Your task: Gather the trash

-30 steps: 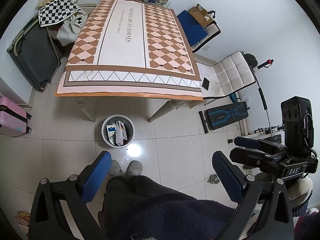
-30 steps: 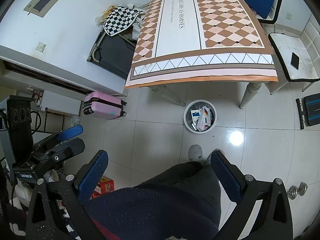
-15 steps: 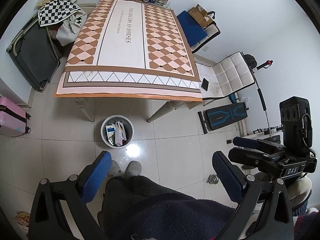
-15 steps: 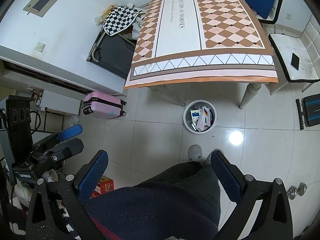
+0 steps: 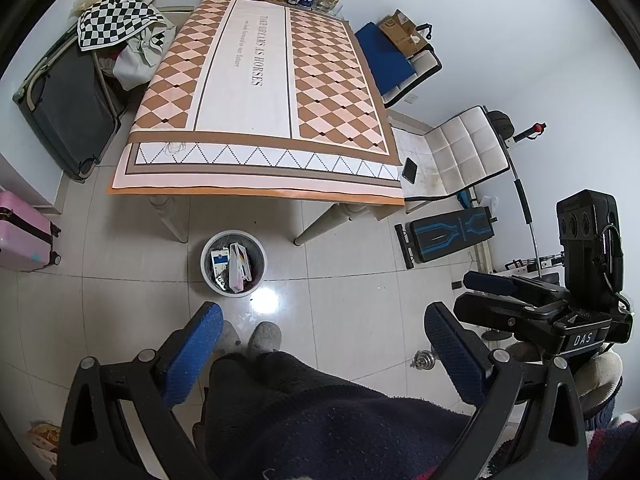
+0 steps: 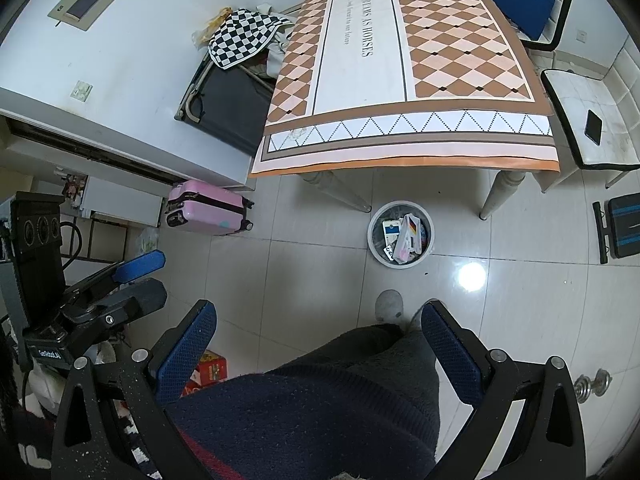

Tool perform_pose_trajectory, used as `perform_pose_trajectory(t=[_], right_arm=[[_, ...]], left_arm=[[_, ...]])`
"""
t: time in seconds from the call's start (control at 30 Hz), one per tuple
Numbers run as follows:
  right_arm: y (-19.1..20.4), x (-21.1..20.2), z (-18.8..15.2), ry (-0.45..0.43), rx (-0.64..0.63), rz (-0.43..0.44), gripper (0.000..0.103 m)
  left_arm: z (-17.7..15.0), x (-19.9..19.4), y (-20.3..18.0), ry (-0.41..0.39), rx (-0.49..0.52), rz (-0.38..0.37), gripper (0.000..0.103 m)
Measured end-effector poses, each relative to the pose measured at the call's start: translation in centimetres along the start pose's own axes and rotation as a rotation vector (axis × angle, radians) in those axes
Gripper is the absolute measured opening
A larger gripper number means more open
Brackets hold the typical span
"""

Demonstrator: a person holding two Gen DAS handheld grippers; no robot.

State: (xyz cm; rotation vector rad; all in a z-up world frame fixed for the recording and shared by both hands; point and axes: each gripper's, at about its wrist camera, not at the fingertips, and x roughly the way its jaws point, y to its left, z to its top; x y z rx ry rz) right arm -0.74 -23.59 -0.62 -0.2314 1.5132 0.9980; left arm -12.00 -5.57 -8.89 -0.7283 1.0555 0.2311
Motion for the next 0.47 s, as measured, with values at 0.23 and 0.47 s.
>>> perform_pose_trajectory(t=[0.23,0.47], right_arm=[[0.15,0.1,0.17,0.001,0.001,0.0,0.103],[0.25,0.14,0.17,-0.002,0.004,-0.001,0.103]], left_arm=[[0.05,-0.02,0.08,0.001,0.003,-0.001,0.103],[0.0,-0.06,0.14,-0.003,-0.001,-0.005,0.103]])
